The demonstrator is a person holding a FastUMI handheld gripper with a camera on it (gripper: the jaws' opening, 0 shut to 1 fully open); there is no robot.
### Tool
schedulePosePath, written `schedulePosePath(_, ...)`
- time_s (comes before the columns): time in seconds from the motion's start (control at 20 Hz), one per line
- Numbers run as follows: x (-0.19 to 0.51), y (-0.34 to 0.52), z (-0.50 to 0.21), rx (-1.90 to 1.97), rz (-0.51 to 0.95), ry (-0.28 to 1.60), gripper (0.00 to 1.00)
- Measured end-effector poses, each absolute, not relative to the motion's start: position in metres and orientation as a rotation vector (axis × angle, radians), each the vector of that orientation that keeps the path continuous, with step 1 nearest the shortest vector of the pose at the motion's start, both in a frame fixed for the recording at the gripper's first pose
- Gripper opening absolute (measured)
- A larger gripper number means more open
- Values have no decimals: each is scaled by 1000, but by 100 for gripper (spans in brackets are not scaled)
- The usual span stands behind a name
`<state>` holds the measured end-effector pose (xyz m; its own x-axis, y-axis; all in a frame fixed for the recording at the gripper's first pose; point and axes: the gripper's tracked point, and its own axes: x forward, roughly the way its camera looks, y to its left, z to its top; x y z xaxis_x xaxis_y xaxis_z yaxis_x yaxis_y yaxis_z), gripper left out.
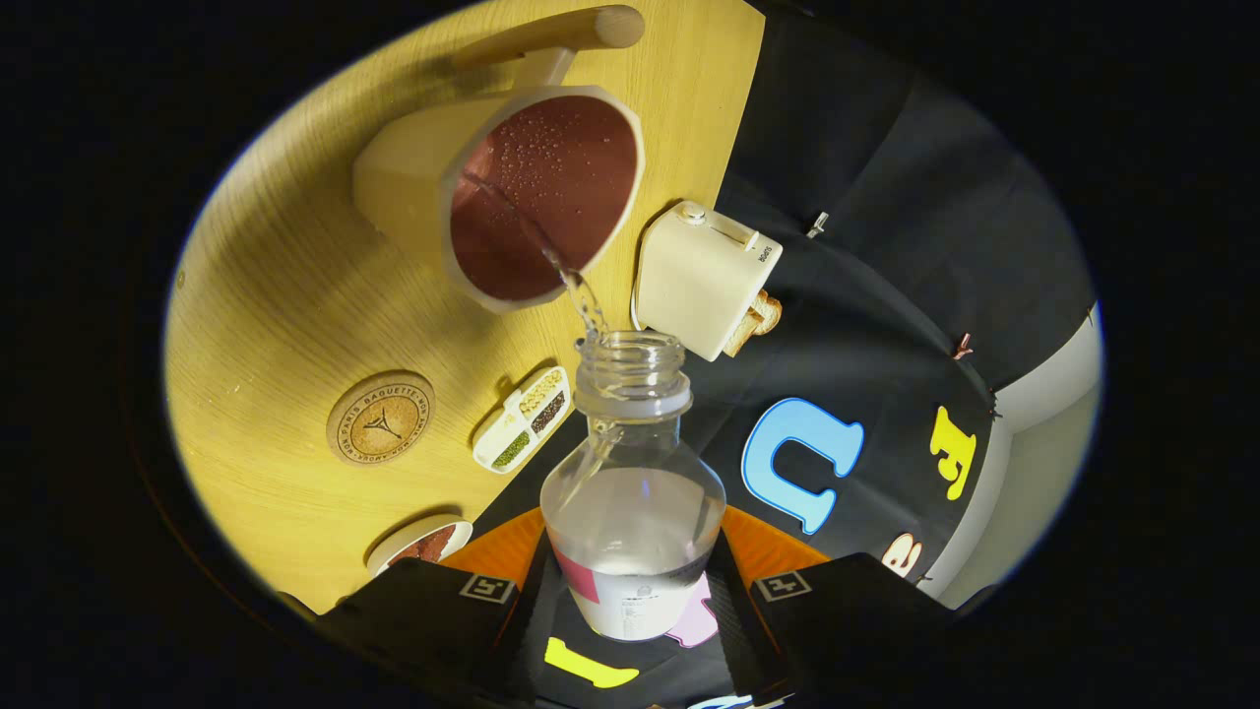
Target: Take the bottle from table, then pour the juice into the cup, finally place the bottle on the coaster
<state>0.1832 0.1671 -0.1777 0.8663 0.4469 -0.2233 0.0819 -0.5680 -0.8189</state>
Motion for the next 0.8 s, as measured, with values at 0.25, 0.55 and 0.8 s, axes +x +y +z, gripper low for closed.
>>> schedulePosePath(0.25,184,181,-164,-2187,528,-441,73)
schedulePosePath(0.55,173,200,-168,-2241,568,-498,73)
schedulePosePath(0.8,159,208,-177,-2288,599,-537,73)
